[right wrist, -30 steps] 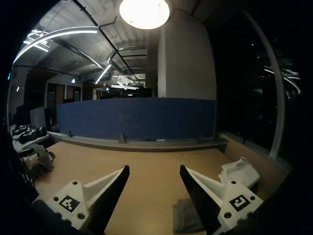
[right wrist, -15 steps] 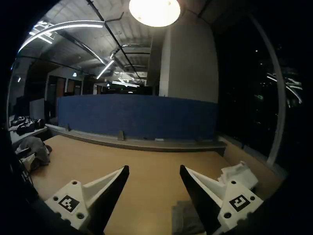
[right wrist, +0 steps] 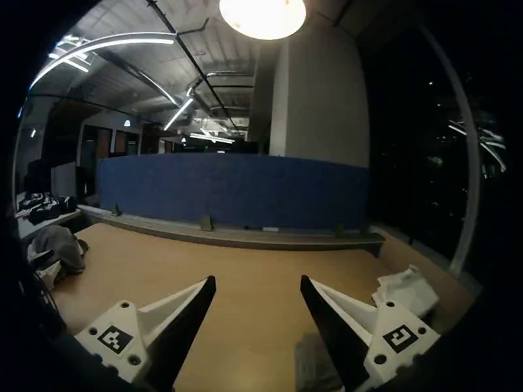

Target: Fold towel

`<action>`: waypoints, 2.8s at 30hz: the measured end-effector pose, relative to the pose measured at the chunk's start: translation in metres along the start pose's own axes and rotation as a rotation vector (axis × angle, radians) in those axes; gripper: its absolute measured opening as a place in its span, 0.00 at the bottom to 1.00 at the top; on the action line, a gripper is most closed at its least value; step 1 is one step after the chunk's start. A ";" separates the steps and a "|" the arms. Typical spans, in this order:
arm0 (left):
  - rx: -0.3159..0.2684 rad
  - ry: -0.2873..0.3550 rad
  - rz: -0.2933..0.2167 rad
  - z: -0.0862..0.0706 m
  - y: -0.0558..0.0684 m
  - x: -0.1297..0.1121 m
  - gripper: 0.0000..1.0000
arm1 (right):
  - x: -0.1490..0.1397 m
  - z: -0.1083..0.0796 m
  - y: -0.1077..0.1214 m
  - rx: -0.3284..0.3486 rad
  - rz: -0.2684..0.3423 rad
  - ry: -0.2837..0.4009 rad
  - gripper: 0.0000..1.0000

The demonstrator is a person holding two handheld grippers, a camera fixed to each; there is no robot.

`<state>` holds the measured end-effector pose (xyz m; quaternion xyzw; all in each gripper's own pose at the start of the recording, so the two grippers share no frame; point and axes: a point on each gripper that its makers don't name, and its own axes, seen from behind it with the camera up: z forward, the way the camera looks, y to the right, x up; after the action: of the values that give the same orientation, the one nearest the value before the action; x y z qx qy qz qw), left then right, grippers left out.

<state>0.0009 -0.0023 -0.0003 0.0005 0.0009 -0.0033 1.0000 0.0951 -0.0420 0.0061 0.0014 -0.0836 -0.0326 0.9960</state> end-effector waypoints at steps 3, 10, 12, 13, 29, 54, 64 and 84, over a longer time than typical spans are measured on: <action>0.006 -0.003 0.003 0.002 -0.002 0.000 0.94 | 0.000 0.002 -0.002 0.004 0.002 -0.001 1.00; 0.015 -0.002 0.002 0.002 -0.004 -0.002 0.94 | 0.003 0.004 -0.004 0.012 0.013 0.011 1.00; 0.017 -0.002 0.002 0.002 -0.004 -0.002 0.94 | 0.005 0.004 -0.004 0.013 0.017 0.018 1.00; 0.017 -0.002 0.003 0.002 -0.003 -0.002 0.94 | 0.005 0.004 -0.003 0.012 0.021 0.021 1.00; 0.017 -0.002 0.006 0.003 -0.003 0.000 0.95 | 0.000 -0.010 0.024 0.010 0.063 0.103 1.00; 0.017 -0.002 0.007 0.002 -0.002 -0.001 0.95 | -0.054 -0.001 0.064 -0.003 0.170 0.165 1.00; 0.017 -0.002 0.006 0.002 -0.003 0.000 0.95 | -0.077 0.009 0.054 0.010 0.172 0.157 1.00; 0.017 -0.002 0.006 0.003 -0.002 -0.001 0.95 | -0.100 0.014 0.043 -0.010 0.081 0.157 1.00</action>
<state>0.0000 -0.0047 0.0023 0.0092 -0.0001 -0.0001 1.0000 -0.0029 0.0079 0.0040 -0.0046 -0.0051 0.0074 0.9999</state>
